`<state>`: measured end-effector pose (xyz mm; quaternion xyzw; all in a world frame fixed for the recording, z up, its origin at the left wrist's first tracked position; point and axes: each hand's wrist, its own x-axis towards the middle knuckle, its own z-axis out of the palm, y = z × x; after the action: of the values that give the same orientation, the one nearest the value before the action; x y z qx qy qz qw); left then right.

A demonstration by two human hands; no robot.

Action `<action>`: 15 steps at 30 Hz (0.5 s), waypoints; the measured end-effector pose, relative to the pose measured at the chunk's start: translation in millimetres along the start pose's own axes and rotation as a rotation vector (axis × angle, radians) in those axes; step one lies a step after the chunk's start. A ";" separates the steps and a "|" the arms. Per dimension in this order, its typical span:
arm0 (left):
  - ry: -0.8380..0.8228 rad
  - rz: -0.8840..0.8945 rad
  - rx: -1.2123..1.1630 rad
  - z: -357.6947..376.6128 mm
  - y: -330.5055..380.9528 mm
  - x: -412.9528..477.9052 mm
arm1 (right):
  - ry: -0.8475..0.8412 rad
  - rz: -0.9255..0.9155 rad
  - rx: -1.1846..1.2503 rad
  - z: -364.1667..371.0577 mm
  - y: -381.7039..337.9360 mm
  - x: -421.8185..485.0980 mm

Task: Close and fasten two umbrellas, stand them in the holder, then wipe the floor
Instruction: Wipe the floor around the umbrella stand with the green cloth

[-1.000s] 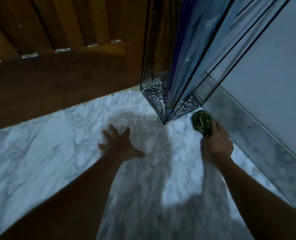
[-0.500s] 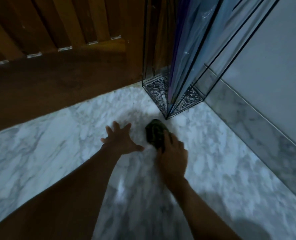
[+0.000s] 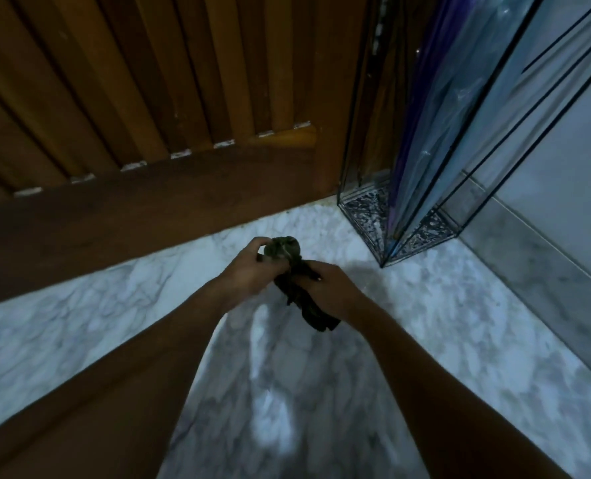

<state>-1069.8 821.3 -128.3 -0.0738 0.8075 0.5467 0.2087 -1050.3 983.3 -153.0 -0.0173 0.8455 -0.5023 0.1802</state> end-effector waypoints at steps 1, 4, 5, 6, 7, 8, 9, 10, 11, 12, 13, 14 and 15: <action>-0.001 -0.031 -0.100 -4.9 12.3 -3.8 | -0.012 0.007 0.110 -10.4 -15.5 -2.8; 0.012 -0.020 -0.309 -19.2 61.0 -23.4 | -0.038 0.021 0.381 -45.3 -71.1 -16.1; 0.028 -0.009 -0.369 -23.4 79.4 -33.1 | -0.062 0.027 0.415 -58.3 -93.7 -24.0; 0.054 0.002 -0.420 -28.2 99.1 -44.4 | -0.093 0.025 0.436 -71.8 -117.2 -32.4; 0.082 0.005 -0.459 -34.1 119.9 -57.8 | -0.119 0.031 0.454 -85.3 -142.2 -42.1; 0.104 0.004 -0.499 -40.6 142.7 -73.1 | -0.130 0.041 0.435 -98.8 -166.1 -50.9; 0.116 -0.001 -0.531 -49.6 166.7 -89.0 | -0.128 0.049 0.404 -111.6 -191.7 -60.3; 0.128 -0.003 -0.552 -59.8 191.8 -104.8 | -0.126 0.035 0.364 -124.5 -217.6 -69.7; 0.139 -0.002 -0.561 -71.5 219.0 -122.8 | -0.122 -0.003 0.323 -136.9 -246.4 -80.1; 0.146 0.007 -0.557 -85.0 248.5 -143.1 | -0.111 -0.045 0.281 -149.7 -276.9 -90.0; 0.141 0.010 -0.538 -99.0 279.7 -165.8 | -0.091 -0.077 0.254 -162.3 -310.2 -101.1; 0.120 0.010 -0.538 -113.8 310.4 -187.3 | -0.067 -0.103 0.237 -175.6 -344.8 -112.0; 0.086 0.006 -0.552 -129.3 341.4 -208.2 | -0.048 -0.127 0.235 -190.0 -381.5 -124.4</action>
<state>-1033.8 814.1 290.4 -0.1490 0.6362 0.7430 0.1445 -1053.1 980.9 290.9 -0.0619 0.7736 -0.6076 0.1692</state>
